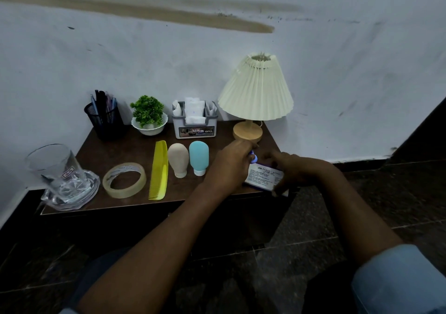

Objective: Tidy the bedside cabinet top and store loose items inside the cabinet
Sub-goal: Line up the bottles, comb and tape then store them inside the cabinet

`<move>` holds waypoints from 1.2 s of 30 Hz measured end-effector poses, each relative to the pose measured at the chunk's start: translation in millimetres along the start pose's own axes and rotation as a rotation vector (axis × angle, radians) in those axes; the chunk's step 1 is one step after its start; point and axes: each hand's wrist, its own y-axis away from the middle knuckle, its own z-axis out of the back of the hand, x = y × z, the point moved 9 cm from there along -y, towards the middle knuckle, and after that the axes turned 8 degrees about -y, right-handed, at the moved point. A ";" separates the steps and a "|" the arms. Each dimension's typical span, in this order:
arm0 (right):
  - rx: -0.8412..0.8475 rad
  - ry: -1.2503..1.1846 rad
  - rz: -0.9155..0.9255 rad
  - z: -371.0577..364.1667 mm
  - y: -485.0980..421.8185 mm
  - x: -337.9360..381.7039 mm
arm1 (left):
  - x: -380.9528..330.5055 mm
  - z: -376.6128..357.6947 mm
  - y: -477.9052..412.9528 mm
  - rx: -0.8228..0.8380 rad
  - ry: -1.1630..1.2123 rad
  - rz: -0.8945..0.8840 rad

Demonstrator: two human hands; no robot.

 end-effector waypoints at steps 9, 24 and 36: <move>-0.134 -0.033 0.153 10.7 -14.4 12.3 | 8.9 -15.2 -1.8 0.092 -0.032 0.027; -0.151 -0.084 0.133 12.3 -17.0 2.6 | 4.6 -42.1 -0.2 0.251 -0.120 0.005; -0.116 -0.068 0.113 8.5 -21.7 0.0 | 1.5 -37.0 -1.0 0.205 -0.165 -0.053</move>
